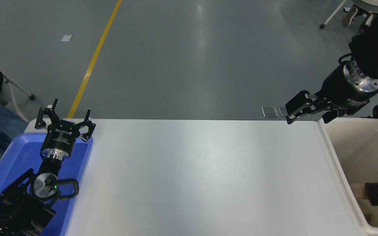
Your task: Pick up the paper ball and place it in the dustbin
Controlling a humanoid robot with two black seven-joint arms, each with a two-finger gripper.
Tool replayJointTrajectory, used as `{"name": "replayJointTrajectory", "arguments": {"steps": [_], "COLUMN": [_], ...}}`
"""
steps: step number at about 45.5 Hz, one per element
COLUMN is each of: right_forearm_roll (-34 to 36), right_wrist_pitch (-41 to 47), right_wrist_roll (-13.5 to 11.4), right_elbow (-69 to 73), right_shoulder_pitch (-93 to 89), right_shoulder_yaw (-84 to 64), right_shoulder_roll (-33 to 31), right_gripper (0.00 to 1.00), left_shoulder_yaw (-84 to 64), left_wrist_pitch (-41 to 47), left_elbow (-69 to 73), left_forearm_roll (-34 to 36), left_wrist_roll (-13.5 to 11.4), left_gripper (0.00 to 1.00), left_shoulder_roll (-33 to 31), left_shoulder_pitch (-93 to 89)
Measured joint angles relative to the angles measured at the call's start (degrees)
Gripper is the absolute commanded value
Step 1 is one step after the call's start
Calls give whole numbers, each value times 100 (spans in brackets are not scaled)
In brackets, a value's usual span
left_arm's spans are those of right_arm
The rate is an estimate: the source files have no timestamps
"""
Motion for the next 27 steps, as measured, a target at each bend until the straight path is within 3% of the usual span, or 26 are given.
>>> {"name": "replayJointTrajectory", "arguments": {"steps": [9, 27], "right_forearm_roll": [594, 874], "right_wrist_pitch": [114, 174], "right_wrist_roll": [-47, -74], "right_elbow": [257, 348], "right_shoulder_pitch": [405, 569], "right_shoulder_yaw": [-78, -202], "right_shoulder_roll": [631, 909], "right_gripper": [100, 100], "left_shoulder_yaw": [-5, -7], "left_wrist_pitch": [13, 21], "left_elbow": [-2, -2], "left_forearm_roll": [-5, -8], "left_wrist_roll": [-5, -8], "left_gripper": [100, 100], "left_shoulder_roll": [-2, -2], "left_shoulder_pitch": [1, 2]}}
